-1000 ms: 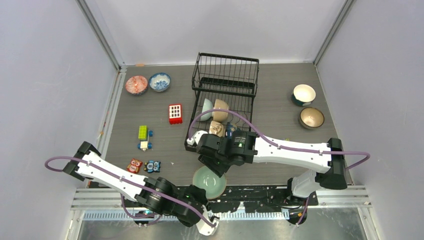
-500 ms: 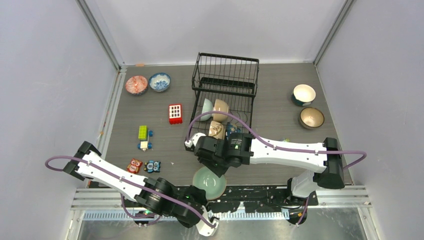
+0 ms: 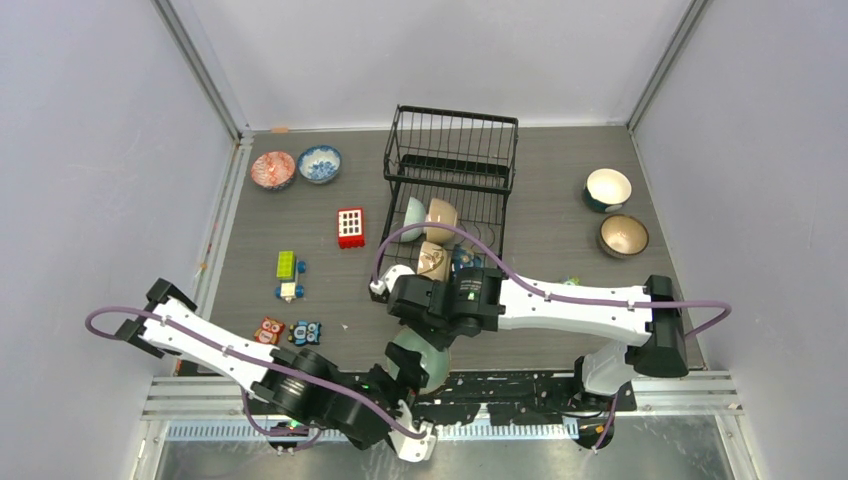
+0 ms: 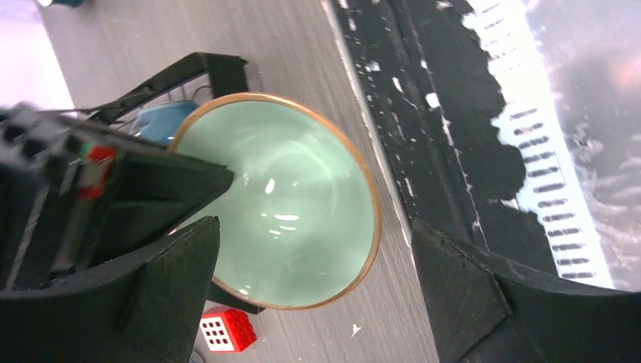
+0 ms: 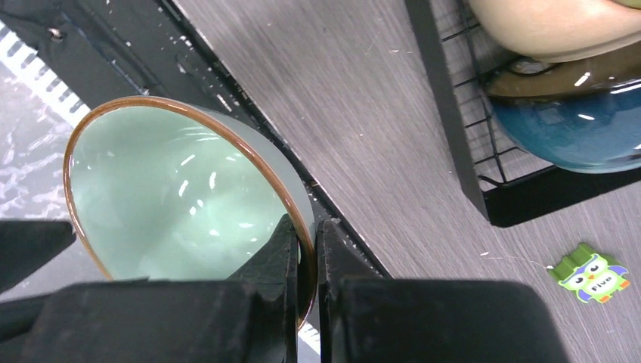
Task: Unload the bowls from the dish rack
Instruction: Place the bowl at the center of the board.
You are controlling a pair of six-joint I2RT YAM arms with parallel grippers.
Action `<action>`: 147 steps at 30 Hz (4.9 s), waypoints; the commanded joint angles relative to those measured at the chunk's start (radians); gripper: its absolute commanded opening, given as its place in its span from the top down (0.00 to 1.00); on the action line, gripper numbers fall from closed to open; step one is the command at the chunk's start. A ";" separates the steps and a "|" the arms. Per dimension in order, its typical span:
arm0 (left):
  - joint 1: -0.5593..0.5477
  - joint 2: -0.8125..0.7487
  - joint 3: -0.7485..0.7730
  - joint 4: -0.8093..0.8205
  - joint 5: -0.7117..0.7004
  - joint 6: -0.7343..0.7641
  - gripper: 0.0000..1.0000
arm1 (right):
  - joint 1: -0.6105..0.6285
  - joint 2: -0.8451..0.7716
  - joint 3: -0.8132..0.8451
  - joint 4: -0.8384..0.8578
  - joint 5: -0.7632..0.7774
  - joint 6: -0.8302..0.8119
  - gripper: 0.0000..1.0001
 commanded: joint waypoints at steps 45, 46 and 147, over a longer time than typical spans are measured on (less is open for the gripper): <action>0.588 0.149 0.309 -0.089 -0.331 -1.564 0.11 | -0.176 -0.475 -0.283 0.193 0.425 0.546 0.99; 0.604 0.153 0.308 -0.090 -0.320 -1.562 0.16 | -0.176 -0.478 -0.280 0.191 0.418 0.548 0.99; 0.821 0.060 0.231 0.041 0.036 -1.431 1.00 | -0.275 -0.432 -0.186 0.241 0.177 0.301 0.39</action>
